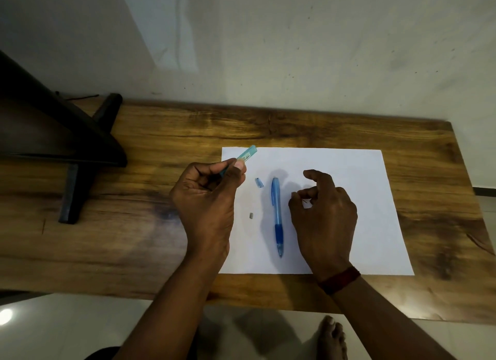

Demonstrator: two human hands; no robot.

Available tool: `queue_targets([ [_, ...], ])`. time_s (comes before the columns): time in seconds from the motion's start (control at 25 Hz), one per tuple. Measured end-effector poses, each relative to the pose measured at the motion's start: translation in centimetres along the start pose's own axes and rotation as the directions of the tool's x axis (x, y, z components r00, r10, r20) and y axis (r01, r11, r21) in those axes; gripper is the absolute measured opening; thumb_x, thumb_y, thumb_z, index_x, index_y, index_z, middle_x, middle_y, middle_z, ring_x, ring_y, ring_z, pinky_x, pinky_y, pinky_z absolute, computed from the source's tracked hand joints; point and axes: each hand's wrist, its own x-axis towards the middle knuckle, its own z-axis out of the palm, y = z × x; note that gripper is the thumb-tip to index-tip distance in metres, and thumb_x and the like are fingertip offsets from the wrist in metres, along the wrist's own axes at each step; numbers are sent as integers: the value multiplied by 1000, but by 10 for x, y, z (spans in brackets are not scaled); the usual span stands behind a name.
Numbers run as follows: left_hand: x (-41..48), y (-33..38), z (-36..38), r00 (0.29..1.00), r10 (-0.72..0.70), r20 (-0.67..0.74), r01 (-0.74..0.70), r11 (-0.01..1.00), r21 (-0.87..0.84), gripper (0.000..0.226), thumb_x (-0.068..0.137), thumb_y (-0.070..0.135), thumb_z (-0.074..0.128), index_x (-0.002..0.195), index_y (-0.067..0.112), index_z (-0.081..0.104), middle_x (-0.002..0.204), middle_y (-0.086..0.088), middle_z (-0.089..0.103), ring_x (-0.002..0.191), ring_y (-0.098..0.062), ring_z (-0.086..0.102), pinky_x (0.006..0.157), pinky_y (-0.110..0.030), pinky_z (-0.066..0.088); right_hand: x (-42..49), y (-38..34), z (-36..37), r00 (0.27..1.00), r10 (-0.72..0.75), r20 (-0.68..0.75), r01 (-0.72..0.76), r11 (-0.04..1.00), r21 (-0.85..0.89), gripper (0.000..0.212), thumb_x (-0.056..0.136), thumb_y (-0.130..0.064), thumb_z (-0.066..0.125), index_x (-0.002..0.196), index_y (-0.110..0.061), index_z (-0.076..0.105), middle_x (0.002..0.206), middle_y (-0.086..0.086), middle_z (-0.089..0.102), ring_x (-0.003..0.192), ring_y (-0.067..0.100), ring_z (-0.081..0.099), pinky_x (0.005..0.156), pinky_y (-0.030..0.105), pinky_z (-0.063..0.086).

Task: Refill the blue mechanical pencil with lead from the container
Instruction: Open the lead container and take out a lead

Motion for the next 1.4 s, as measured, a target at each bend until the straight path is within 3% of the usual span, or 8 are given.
queue_targets([
  [0.44, -2, -1, 3, 999, -9, 39, 7, 999, 47, 14, 74, 13, 81, 80, 16, 68, 84, 11, 76, 89, -19, 73, 68, -27, 60, -3, 2, 1, 999, -49, -9, 49, 999, 13, 39, 82, -18, 74, 118, -6, 63, 96, 14, 73, 85, 30, 67, 81, 33, 48],
  [0.52, -4, -1, 5, 998, -26, 60, 24, 999, 39, 15, 73, 11, 81, 78, 16, 68, 83, 6, 77, 88, -20, 73, 70, -30, 60, 5, 9, -9, 995, -86, -55, 88, 995, 36, 35, 83, -20, 73, 114, -7, 64, 93, 11, 74, 80, 26, 67, 77, 28, 46],
  [0.64, -8, -2, 9, 987, -58, 147, 55, 998, 29, 19, 71, 6, 81, 81, 10, 65, 85, -3, 76, 85, -22, 74, 67, -32, 61, 28, 30, -34, 988, -108, -107, 101, 993, -66, 21, 84, -17, 70, 105, -11, 70, 88, 5, 75, 77, 26, 65, 71, 26, 43],
  [0.84, -14, -3, 18, 955, -75, 287, 46, 993, 107, 34, 73, 1, 78, 95, 15, 57, 89, -8, 72, 89, -23, 71, 75, -37, 60, 39, 60, -59, 988, -103, 112, 124, 972, -199, 8, 83, -19, 74, 90, -16, 77, 86, 5, 75, 75, 25, 63, 70, 27, 40],
  [1.04, -20, -6, 23, 952, -25, 304, -37, 979, 198, 30, 75, 1, 76, 90, 20, 60, 90, -5, 70, 87, -19, 69, 78, -45, 60, 38, 67, -62, 976, -110, 189, 144, 974, -176, 14, 78, -18, 79, 92, -16, 77, 84, 6, 73, 78, 27, 63, 69, 29, 43],
  [1.16, -20, -9, 23, 948, -24, 317, -50, 973, 223, 29, 75, 5, 77, 88, 25, 61, 90, -1, 71, 88, -19, 69, 76, -43, 60, 37, 66, -60, 974, -119, 192, 162, 959, -231, 14, 80, -17, 77, 94, -16, 76, 85, 5, 71, 85, 28, 60, 67, 27, 40],
  [1.32, -21, -12, 21, 940, -26, 340, -66, 964, 257, 26, 74, 13, 78, 85, 32, 65, 90, 9, 72, 91, -15, 69, 73, -32, 61, 37, 59, -57, 974, -149, 168, 194, 937, -292, 12, 89, -17, 65, 94, -12, 74, 84, 7, 68, 83, 28, 57, 62, 33, 47],
  [1.4, -21, -14, 21, 935, -22, 353, -82, 958, 274, 21, 74, 17, 79, 83, 33, 68, 90, 12, 73, 92, -13, 69, 71, -27, 60, 37, 51, -57, 977, -163, 137, 185, 968, -170, 12, 91, -17, 63, 94, -13, 74, 86, 2, 71, 78, 20, 59, 63, 27, 45],
])
